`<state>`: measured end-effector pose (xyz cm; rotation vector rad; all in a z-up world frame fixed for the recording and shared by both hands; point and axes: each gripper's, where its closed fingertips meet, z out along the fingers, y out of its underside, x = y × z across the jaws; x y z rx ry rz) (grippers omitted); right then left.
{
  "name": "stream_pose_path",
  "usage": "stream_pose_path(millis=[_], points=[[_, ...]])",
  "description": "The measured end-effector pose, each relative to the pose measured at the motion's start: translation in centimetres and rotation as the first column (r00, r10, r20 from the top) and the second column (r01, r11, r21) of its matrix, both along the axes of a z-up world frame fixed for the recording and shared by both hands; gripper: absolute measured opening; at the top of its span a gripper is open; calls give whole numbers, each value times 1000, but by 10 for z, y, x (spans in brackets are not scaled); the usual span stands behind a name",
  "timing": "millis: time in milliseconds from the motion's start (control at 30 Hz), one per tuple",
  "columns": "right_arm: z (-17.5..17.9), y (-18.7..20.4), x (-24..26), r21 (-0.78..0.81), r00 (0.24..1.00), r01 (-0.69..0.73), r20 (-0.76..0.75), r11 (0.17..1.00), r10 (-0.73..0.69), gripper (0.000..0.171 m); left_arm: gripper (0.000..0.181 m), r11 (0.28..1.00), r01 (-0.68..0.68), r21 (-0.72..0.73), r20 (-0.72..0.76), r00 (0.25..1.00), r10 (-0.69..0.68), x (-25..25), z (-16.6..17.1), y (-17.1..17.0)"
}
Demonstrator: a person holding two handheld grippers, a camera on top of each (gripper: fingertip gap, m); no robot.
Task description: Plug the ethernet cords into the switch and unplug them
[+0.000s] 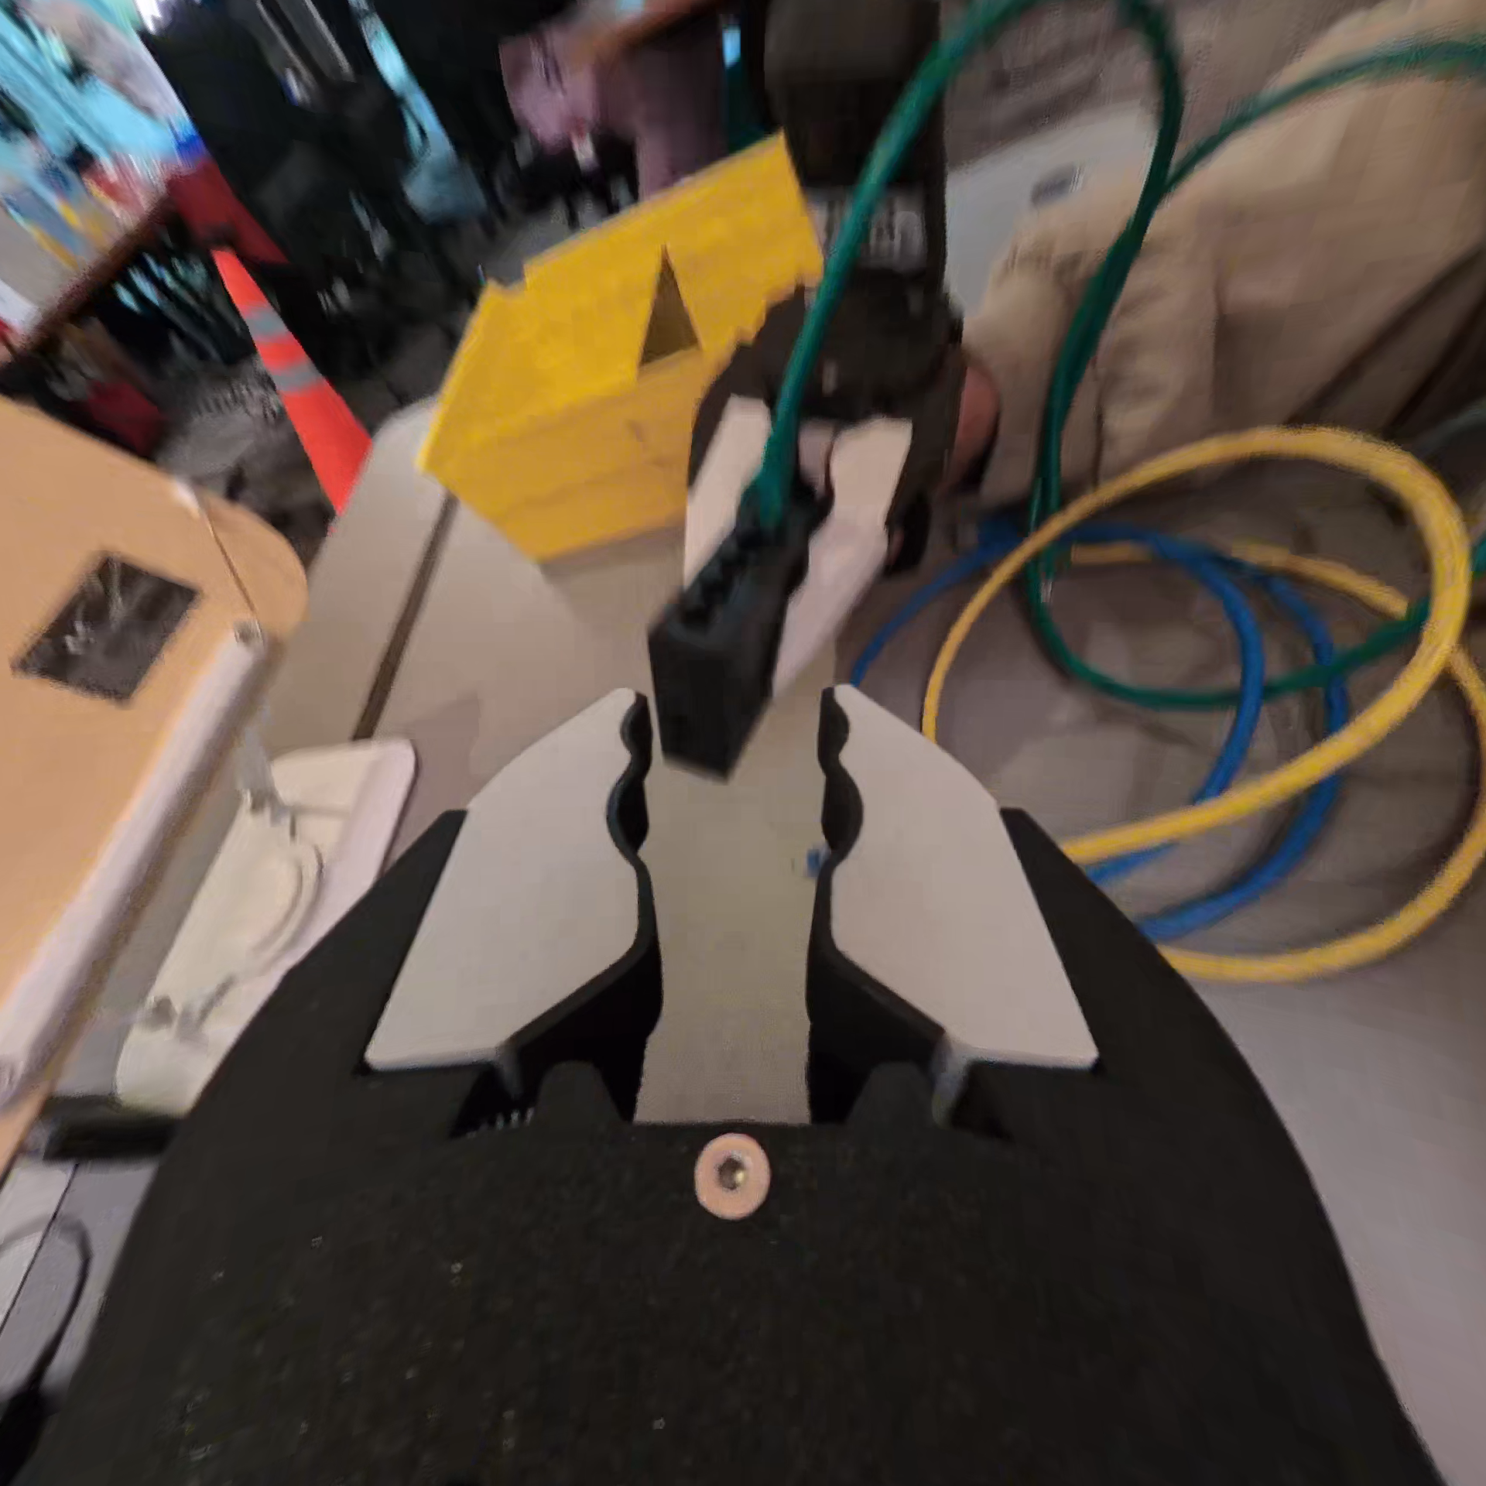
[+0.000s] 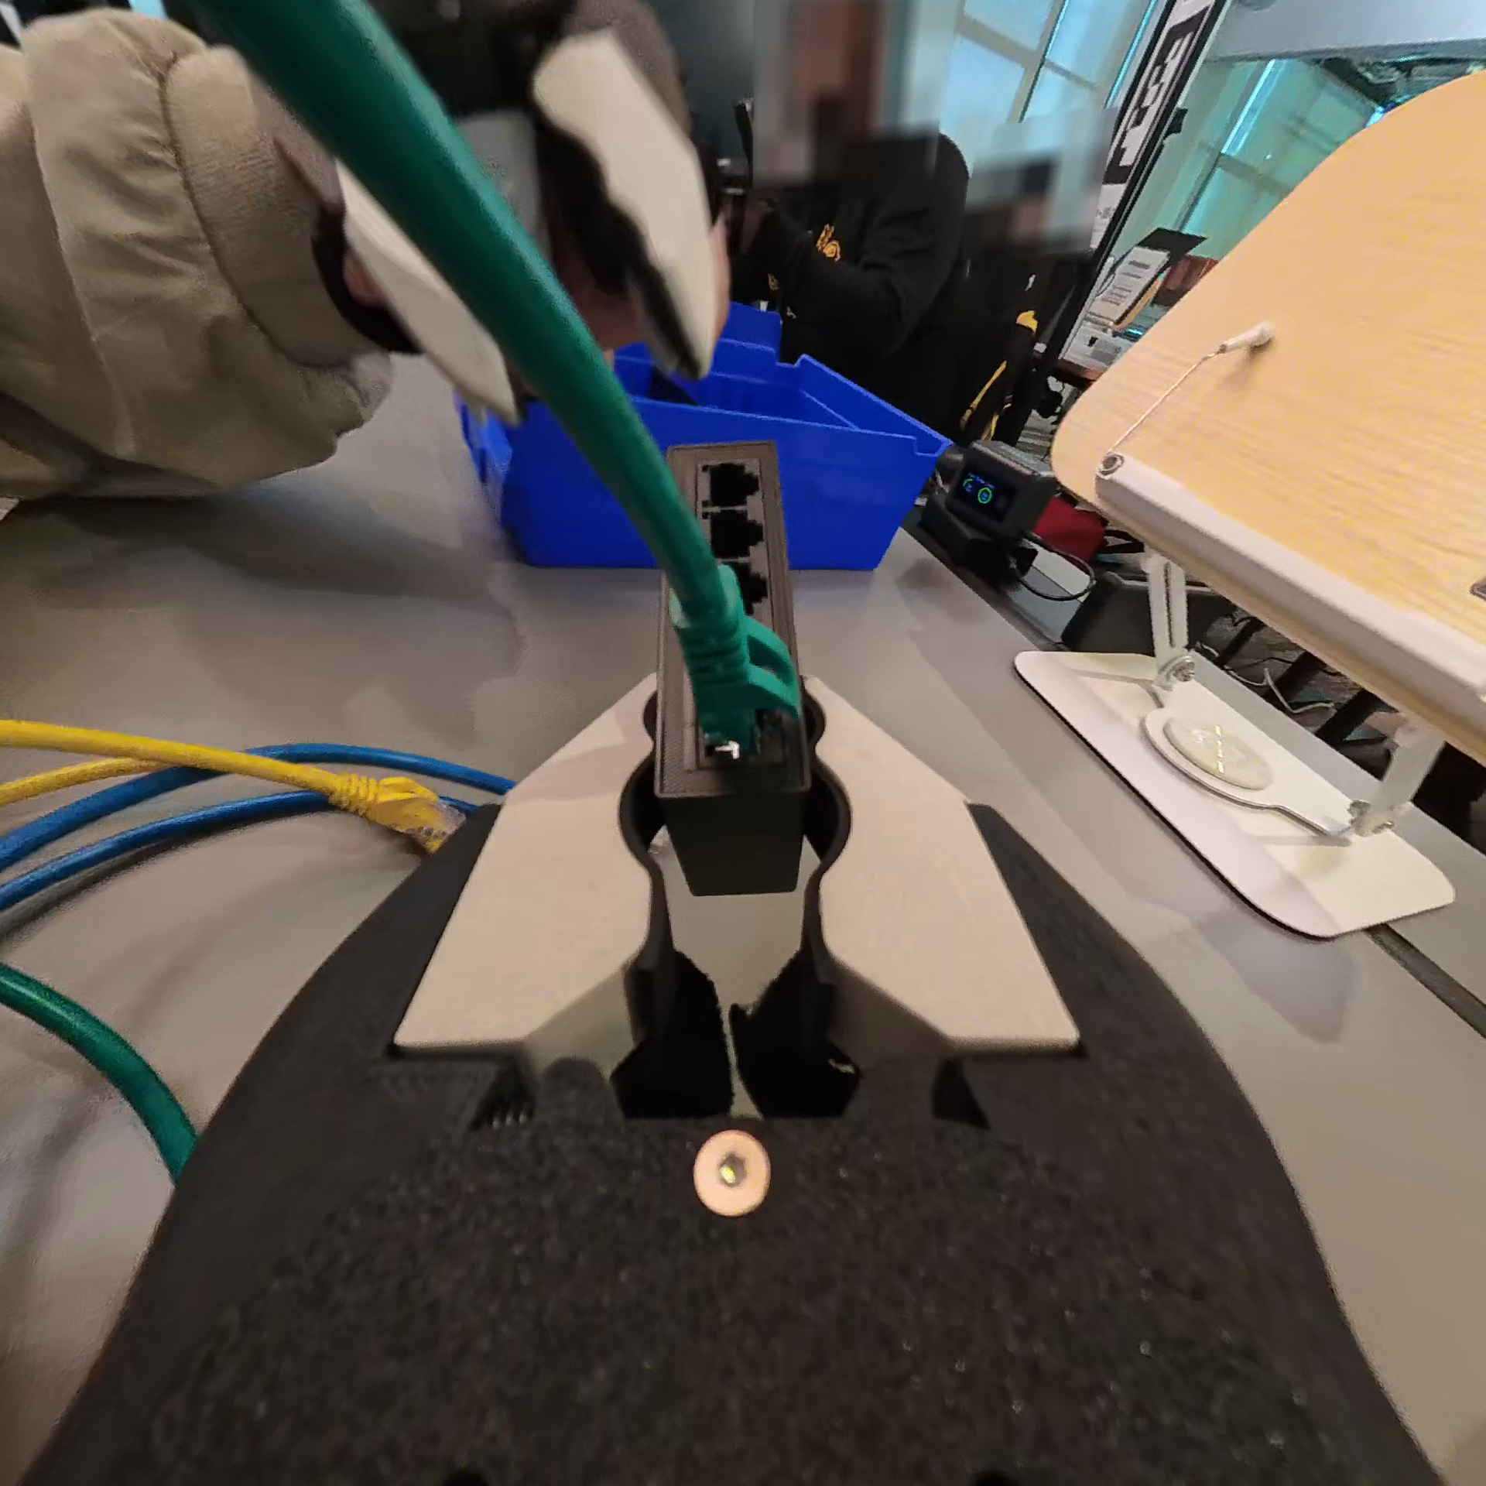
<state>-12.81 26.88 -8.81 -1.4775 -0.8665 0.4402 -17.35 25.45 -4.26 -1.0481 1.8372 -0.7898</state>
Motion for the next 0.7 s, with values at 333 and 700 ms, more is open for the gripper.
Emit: stream_pose_path(millis=[333, 700], points=[[-9, -8, -19, 16, 994, -37, 104, 999, 35, 27, 22, 979, 194, -62, -90, 976, -199, 65, -19, -44], [-12, -5, -18, 24, 992, -29, 125, 999, 26, 27, 15, 989, 149, 7, -59, 987, -148, 69, -29, -37]])
